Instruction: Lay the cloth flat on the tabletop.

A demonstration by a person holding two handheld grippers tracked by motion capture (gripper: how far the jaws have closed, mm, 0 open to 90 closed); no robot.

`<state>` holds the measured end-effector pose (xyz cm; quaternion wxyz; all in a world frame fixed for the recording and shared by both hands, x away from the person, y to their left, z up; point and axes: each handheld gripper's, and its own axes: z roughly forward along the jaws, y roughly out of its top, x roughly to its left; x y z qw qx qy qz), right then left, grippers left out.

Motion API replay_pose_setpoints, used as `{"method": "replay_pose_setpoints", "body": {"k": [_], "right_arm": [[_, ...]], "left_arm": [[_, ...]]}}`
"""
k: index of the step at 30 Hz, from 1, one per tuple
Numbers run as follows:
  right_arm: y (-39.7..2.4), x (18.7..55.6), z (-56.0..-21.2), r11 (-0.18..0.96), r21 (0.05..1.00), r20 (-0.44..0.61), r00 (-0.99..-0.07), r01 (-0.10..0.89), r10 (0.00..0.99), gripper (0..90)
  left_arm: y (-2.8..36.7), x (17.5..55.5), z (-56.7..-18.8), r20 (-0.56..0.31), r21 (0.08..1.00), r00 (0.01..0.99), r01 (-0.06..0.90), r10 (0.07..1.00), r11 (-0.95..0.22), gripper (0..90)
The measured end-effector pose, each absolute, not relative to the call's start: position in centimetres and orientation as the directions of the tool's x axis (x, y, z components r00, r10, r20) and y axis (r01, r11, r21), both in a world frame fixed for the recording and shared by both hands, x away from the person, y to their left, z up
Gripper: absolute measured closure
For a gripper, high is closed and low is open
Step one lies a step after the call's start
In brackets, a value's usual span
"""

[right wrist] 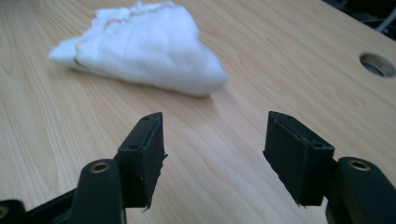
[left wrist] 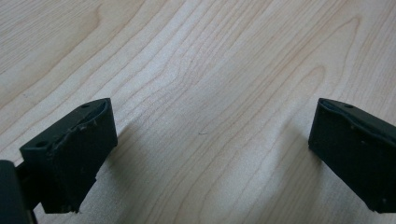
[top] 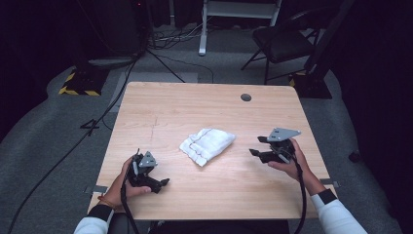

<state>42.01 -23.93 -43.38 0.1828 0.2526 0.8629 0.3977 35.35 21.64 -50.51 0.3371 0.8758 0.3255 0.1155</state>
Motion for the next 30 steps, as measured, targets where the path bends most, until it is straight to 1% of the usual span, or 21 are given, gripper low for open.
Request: {"method": "replay_pose_setpoints", "body": {"k": [4,8,9,10,16,20,21,23,24,26,28,29,30], "right_arm": [[-21.1,42.8,-42.7,0.546,0.796,-0.105,-0.83,0.26,0.548,40.0],[-18.4,43.3,-42.9,0.575,0.782,-0.116,-0.85,0.241,0.514,39.2],[-18.4,43.3,-42.9,0.575,0.782,-0.116,-0.85,0.241,0.514,39.2],[-17.3,43.4,-43.0,0.585,0.777,-0.117,-0.86,0.233,0.497,39.0],[-14.9,43.6,-42.8,0.581,0.786,-0.11,-0.876,0.212,0.469,39.5],[-13.2,43.8,-42.8,0.597,0.777,-0.117,-0.886,0.199,0.449,40.0],[-11.9,43.9,-43.0,0.614,0.766,-0.125,-0.893,0.19,0.433,40.6],[-10.8,44.0,-43.1,0.617,0.765,-0.125,-0.898,0.183,0.421,43.0],[-10.8,44.0,-43.1,0.617,0.765,-0.125,-0.898,0.183,0.421,43.0],[-9.0,43.9,-43.5,0.633,0.755,-0.129,-0.908,0.171,0.399,44.5],[-8.6,43.8,-43.5,0.638,0.751,-0.13,-0.911,0.167,0.391,45.1],[-7.2,43.6,-43.9,0.655,0.74,-0.137,-0.919,0.154,0.371,46.3],[-7.2,43.6,-43.9,0.655,0.74,-0.137,-0.919,0.154,0.371,46.3]], "left_arm": [[21.7,35.3,-50.5,-0.016,0.666,0.763,0.49,0.646,-0.563,1.4],[21.7,35.3,-50.5,-0.015,0.665,0.764,0.489,0.645,-0.564,1.4],[21.7,35.3,-50.5,-0.015,0.665,0.764,0.489,0.645,-0.564,1.5],[21.7,35.3,-50.5,-0.015,0.665,0.764,0.489,0.645,-0.564,1.5],[21.7,35.3,-50.5,-0.015,0.665,0.764,0.489,0.645,-0.564,1.5],[21.7,35.3,-50.5,-0.016,0.665,0.764,0.49,0.645,-0.563,1.4],[21.7,35.3,-50.5,-0.015,0.665,0.764,0.49,0.645,-0.564,1.5],[21.7,35.3,-50.5,-0.015,0.665,0.764,0.49,0.645,-0.564,1.4],[21.7,35.3,-50.5,-0.015,0.665,0.764,0.49,0.645,-0.564,1.5],[21.7,35.3,-50.5,-0.015,0.666,0.764,0.489,0.645,-0.564,1.5],[21.7,35.3,-50.5,-0.014,0.665,0.763,0.49,0.646,-0.563,1.5],[21.7,35.3,-50.5,-0.014,0.666,0.762,0.49,0.647,-0.563,1.5],[21.7,35.3,-50.5,-0.014,0.666,0.762,0.49,0.647,-0.563,1.6]]}}
